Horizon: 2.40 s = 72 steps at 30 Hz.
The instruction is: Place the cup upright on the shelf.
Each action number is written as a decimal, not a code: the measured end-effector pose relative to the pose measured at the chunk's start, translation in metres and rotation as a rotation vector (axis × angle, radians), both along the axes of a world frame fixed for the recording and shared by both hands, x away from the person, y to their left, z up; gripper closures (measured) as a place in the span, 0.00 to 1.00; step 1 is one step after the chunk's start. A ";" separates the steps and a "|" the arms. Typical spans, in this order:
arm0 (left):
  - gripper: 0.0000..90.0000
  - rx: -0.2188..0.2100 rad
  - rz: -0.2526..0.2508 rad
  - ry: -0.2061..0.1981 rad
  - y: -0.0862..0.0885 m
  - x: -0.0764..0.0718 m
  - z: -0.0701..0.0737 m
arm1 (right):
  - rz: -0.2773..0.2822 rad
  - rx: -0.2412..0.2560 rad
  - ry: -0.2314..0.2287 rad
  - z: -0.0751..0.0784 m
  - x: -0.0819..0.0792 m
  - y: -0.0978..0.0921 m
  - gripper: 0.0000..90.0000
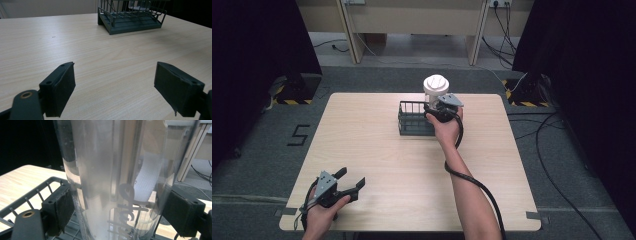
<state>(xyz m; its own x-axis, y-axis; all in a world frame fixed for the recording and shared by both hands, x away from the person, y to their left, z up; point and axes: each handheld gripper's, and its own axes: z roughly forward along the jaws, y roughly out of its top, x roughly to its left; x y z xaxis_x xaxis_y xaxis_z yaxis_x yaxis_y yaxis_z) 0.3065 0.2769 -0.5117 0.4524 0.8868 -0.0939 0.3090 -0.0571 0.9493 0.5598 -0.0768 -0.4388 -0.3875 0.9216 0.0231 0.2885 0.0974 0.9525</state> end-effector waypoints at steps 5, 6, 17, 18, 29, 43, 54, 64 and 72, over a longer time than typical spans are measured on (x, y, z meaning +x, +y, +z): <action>0.18 0.001 0.001 0.000 0.000 0.000 0.000 | -0.004 -0.012 0.011 -0.004 0.001 0.001 0.20; 0.18 0.000 0.001 -0.001 0.000 0.000 0.000 | -0.006 -0.012 0.019 -0.005 0.001 0.002 0.20; 0.18 0.001 -0.001 0.000 0.000 0.000 0.000 | 0.001 -0.024 0.012 -0.011 0.000 0.004 0.20; 0.18 0.001 -0.002 0.000 0.000 0.000 0.000 | 0.002 -0.027 0.012 -0.011 0.000 0.004 0.20; 0.18 0.005 -0.003 0.001 0.000 0.000 0.000 | 0.008 -0.024 0.015 -0.013 -0.003 0.002 0.18; 0.18 0.005 -0.003 -0.001 -0.001 0.000 0.000 | 0.020 -0.013 0.011 -0.006 -0.020 -0.005 0.17; 0.18 0.010 -0.001 -0.001 -0.001 0.000 0.000 | 0.032 -0.009 0.016 -0.001 -0.034 -0.016 0.17; 0.18 0.014 -0.002 -0.001 -0.002 0.000 0.000 | 0.057 -0.003 0.013 0.003 -0.053 -0.025 0.17; 0.18 0.017 -0.004 -0.001 -0.002 0.000 0.000 | 0.074 -0.018 0.003 0.005 -0.067 -0.032 0.18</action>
